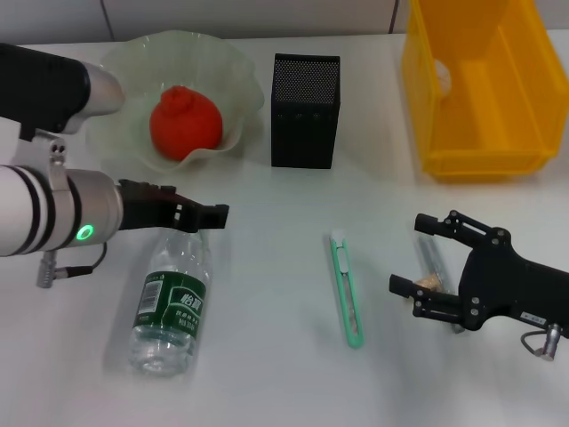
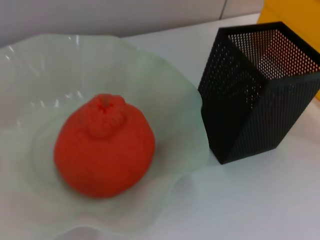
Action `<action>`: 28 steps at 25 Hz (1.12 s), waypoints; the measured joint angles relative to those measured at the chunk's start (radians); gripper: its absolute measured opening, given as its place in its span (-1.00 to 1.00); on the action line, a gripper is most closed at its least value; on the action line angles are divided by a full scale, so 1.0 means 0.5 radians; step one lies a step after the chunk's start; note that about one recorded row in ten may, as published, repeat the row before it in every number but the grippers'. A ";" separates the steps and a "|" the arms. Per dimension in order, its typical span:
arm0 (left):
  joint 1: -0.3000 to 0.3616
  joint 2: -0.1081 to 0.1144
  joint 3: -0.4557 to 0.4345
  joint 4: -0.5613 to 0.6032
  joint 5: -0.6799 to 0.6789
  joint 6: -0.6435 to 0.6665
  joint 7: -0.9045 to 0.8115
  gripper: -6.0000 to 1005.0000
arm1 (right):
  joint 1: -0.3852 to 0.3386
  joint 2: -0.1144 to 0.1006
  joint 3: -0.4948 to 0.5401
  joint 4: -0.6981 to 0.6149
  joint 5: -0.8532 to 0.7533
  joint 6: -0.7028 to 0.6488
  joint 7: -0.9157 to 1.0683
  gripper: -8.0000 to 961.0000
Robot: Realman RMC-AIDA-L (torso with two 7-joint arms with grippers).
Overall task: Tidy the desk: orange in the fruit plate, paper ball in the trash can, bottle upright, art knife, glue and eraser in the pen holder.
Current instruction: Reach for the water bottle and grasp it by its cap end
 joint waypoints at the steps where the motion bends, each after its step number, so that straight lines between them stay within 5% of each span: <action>1: -0.019 0.000 -0.002 -0.030 -0.012 -0.003 0.000 0.65 | 0.000 0.001 -0.007 0.009 -0.001 0.009 0.000 0.77; 20: -0.201 0.001 -0.072 -0.346 -0.063 0.010 -0.003 0.64 | -0.003 0.001 -0.011 0.022 -0.001 0.027 0.034 0.76; 28: -0.260 0.004 -0.084 -0.382 0.001 0.102 -0.002 0.10 | -0.006 -0.002 -0.005 0.011 -0.001 0.026 0.089 0.76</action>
